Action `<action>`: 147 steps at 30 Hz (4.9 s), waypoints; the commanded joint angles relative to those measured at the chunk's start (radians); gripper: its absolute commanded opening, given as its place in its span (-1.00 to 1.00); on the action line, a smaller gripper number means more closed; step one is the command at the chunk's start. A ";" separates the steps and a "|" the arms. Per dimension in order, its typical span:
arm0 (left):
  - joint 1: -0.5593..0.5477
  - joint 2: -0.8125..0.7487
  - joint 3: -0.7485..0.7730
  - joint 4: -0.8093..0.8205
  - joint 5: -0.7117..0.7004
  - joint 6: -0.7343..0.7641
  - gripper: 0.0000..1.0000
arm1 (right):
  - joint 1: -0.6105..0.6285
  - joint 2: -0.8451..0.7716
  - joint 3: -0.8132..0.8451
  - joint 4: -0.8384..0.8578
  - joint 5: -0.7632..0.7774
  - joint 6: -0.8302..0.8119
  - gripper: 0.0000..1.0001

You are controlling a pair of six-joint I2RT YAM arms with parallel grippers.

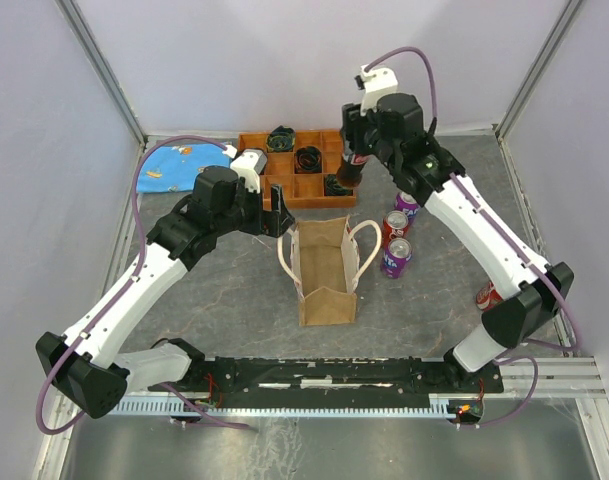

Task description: Place the beverage into the canvas bag

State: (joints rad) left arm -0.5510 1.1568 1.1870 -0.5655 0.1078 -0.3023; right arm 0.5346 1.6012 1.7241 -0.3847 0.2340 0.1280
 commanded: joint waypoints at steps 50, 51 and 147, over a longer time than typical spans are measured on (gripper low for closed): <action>0.012 -0.017 -0.044 0.053 0.025 -0.004 0.81 | 0.314 -0.075 -0.366 0.365 -0.012 0.108 -1.00; 0.013 -0.017 -0.044 0.053 0.025 -0.004 0.81 | 0.314 -0.067 -0.363 0.371 -0.015 0.108 -1.00; 0.016 -0.040 -0.079 0.061 0.053 0.012 0.81 | 0.369 -0.139 -0.285 0.377 0.107 0.031 0.56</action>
State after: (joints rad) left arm -0.5400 1.1229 1.1137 -0.4946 0.2008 -0.3027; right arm 0.8963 1.5455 1.2465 0.0231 0.2989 0.1154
